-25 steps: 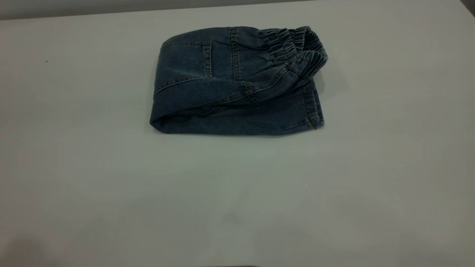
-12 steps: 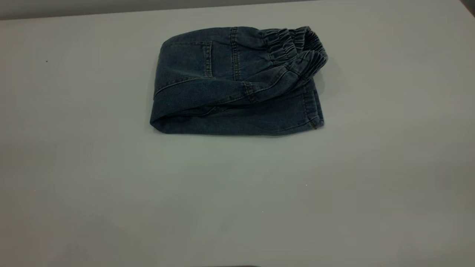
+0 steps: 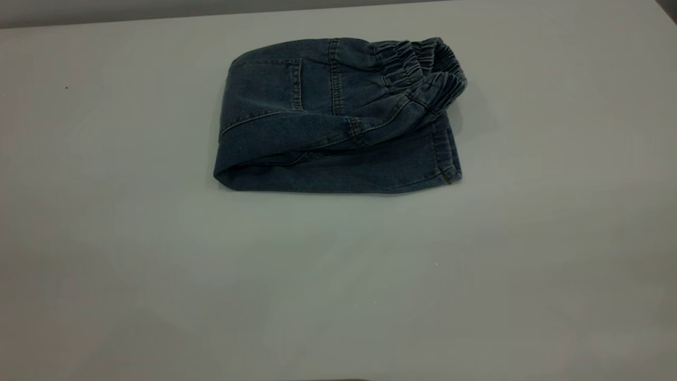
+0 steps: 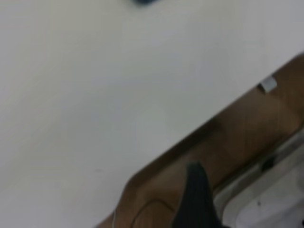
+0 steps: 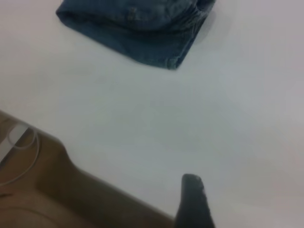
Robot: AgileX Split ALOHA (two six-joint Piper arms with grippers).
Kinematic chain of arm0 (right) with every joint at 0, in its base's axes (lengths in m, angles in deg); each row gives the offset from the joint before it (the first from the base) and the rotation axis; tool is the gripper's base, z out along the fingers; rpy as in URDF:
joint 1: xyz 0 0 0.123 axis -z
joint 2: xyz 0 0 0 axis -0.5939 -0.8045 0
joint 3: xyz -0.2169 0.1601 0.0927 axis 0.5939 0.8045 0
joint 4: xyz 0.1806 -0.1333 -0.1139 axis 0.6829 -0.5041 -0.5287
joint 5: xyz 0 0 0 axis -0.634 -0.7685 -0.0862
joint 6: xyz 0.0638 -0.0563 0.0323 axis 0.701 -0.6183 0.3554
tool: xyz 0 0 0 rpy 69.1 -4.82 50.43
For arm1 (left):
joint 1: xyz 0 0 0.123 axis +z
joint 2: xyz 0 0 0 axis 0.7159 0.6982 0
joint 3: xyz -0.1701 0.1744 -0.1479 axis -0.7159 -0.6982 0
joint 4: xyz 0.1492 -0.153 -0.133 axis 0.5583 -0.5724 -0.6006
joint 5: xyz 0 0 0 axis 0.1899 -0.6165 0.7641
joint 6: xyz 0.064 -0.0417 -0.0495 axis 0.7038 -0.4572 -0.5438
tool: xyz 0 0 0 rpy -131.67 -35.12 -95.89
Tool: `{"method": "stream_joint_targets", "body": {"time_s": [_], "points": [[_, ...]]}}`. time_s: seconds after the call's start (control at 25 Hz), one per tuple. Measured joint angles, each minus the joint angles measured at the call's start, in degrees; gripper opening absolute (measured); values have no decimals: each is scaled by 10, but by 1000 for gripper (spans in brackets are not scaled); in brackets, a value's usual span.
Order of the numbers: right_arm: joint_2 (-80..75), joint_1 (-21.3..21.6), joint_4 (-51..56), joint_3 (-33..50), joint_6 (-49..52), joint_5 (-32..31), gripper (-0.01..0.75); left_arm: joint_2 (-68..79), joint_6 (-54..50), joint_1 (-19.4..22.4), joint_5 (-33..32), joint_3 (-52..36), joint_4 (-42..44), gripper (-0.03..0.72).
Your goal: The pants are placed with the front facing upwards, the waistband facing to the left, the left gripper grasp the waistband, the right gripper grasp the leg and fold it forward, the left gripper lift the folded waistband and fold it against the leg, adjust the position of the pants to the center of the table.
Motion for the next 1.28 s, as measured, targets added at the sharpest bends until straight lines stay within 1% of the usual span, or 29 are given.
{"method": "stream_joint_targets", "body": {"time_s": [0.24,0.44,1.12,1.2,1.28], "points": [[0,0,-1,0,0,2,444,0,0,0,4,-56,0,499],[0,0,-1,0,0,2,444,0,0,0,29,-85,-11,499],[0,0,-1,0,0,0,441,-4,0,0,35,-88,-12,499],[0,0,-1,0,0,0,441,-17,0,14,35,-88,-13,499],[0,0,-1,0,0,0,441,-40,0,50,35,-88,-14,499]]}}
